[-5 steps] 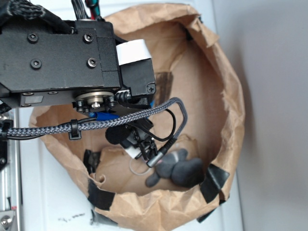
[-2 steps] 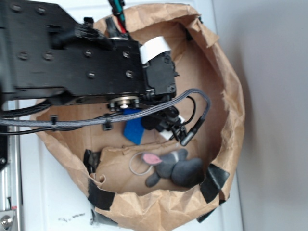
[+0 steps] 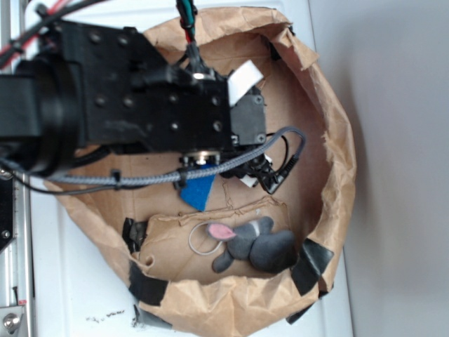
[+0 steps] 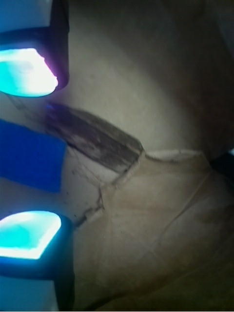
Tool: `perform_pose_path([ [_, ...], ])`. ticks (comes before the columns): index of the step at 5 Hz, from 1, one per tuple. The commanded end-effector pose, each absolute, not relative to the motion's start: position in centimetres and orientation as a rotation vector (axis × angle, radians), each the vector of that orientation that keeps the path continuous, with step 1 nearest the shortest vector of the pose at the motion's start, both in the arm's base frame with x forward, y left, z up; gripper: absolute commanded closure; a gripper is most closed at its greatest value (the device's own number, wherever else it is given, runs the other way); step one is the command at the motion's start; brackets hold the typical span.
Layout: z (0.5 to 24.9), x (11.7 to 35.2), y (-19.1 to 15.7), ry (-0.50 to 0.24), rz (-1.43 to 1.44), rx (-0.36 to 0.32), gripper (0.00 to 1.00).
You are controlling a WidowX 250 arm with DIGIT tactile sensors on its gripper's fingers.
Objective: Grab the blue sponge.
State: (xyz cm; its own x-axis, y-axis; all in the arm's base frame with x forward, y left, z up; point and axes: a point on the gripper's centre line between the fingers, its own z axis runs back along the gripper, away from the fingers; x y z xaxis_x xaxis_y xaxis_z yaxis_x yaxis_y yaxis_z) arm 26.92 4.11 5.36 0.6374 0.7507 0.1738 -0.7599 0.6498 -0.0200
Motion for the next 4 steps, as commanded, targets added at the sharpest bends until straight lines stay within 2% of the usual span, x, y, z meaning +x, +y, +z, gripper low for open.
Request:
perform_pose_path([
  [1,5.5,24.9,3.1,-0.176,0.763,0.042,0.0],
  [2,5.2,23.6,1.5,-0.163,0.725,0.011,0.0],
  [3,5.0,22.9,0.2,-0.105,0.734,-0.022,0.0],
  [4,4.5,22.9,0.1,-0.105,0.757,-0.007,1.0],
])
